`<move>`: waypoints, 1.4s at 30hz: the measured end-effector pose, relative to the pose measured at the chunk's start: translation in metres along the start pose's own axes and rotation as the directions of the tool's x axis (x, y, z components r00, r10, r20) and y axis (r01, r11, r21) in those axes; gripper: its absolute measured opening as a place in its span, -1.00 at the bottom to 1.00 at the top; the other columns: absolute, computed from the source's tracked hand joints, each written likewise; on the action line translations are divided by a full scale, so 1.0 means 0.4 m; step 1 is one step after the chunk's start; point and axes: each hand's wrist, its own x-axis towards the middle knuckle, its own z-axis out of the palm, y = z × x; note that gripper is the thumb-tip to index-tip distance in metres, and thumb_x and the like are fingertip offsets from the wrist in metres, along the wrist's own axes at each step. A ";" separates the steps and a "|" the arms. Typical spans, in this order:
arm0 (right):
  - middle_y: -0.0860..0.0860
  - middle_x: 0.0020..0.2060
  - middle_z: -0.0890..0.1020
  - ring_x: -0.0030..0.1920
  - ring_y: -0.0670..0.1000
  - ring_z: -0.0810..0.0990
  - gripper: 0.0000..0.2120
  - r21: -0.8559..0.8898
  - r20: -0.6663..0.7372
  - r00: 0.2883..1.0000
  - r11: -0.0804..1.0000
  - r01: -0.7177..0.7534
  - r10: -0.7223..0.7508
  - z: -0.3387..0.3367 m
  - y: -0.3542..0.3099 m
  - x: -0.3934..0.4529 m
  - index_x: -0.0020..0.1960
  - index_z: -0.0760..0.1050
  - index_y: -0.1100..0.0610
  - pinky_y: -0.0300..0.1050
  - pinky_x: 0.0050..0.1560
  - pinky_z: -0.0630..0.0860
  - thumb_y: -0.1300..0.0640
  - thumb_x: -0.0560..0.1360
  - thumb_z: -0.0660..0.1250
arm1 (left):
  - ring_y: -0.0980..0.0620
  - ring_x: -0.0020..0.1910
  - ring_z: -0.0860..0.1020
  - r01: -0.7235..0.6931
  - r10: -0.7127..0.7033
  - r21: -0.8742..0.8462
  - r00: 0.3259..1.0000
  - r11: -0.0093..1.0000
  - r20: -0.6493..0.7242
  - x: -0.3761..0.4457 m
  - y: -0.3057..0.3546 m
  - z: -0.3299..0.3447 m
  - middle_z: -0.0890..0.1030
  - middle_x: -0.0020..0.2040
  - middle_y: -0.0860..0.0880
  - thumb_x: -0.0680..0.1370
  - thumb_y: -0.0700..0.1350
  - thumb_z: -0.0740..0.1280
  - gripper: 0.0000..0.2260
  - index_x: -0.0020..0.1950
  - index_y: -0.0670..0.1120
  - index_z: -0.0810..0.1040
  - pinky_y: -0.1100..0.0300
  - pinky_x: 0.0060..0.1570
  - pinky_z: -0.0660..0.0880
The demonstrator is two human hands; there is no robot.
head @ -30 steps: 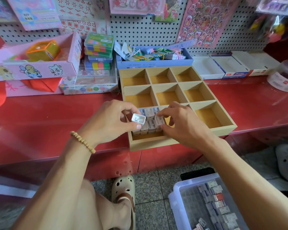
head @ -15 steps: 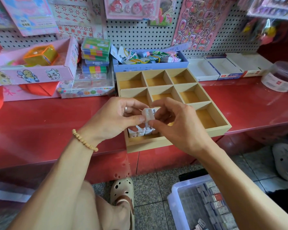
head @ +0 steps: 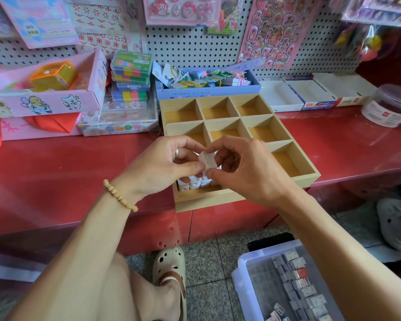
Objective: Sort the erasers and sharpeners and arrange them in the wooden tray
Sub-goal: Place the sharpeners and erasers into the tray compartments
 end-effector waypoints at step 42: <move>-0.07 -0.12 0.53 -0.22 -0.06 0.48 -0.67 -0.473 -0.007 1.000 0.881 -0.003 0.000 -0.006 0.022 -0.022 0.08 0.59 0.07 0.04 -0.10 0.55 -0.05 0.39 0.51 | 0.21 -0.25 0.55 -0.092 0.069 0.528 0.996 0.844 0.062 -0.125 -0.008 0.065 0.60 -0.21 0.14 0.41 0.08 0.48 -0.83 -0.11 0.07 0.58 0.33 -0.21 0.48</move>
